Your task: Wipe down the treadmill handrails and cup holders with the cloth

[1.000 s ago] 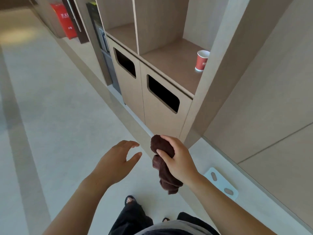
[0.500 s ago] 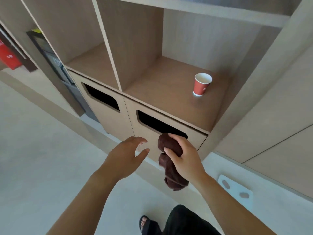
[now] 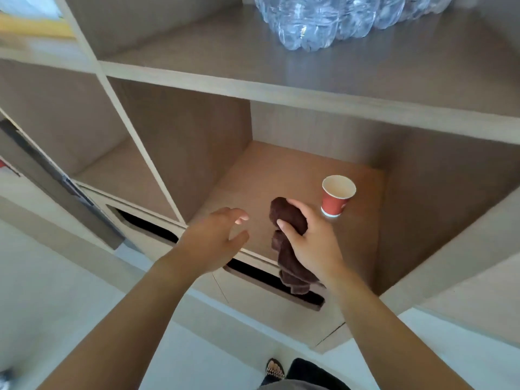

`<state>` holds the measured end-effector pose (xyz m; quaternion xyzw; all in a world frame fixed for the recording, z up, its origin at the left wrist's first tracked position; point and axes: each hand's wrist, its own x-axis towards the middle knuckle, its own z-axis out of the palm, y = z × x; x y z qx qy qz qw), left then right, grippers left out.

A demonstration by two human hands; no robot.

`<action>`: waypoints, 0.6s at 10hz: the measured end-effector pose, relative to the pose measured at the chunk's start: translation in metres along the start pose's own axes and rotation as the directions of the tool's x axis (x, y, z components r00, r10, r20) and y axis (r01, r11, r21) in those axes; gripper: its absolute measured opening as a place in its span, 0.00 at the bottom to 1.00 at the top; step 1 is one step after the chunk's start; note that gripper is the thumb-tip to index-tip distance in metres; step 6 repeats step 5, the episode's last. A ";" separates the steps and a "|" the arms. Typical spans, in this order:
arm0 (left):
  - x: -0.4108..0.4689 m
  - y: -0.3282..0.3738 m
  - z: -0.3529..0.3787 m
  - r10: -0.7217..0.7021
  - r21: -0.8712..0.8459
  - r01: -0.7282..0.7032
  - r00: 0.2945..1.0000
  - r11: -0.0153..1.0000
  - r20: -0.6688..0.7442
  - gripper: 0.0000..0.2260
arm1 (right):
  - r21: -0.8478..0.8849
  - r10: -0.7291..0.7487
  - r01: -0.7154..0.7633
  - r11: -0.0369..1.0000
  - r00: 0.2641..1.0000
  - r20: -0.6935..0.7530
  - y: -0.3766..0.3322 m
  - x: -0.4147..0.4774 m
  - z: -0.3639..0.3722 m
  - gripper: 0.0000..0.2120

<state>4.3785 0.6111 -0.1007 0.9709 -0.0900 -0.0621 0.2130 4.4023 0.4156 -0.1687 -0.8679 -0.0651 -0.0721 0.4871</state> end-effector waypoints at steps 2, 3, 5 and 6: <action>0.045 -0.012 -0.008 0.027 -0.018 -0.027 1.000 0.999 0.016 0.16 | -0.247 0.023 -0.002 0.969 0.997 0.080 0.006 0.058 0.017 0.20; 0.052 -0.021 -0.004 0.047 -0.033 -0.045 0.997 0.998 0.058 0.16 | -0.263 -0.003 0.021 0.965 0.998 0.070 0.005 0.054 0.020 0.19; 0.052 -0.031 -0.016 0.152 -0.114 -0.148 0.988 0.982 0.027 0.17 | -0.261 -0.018 0.012 0.965 1.000 -0.018 -0.015 0.031 0.023 0.18; 0.052 -0.031 -0.016 0.152 -0.114 -0.148 0.988 0.982 0.027 0.17 | -0.261 -0.018 0.012 0.965 1.000 -0.018 -0.015 0.031 0.023 0.18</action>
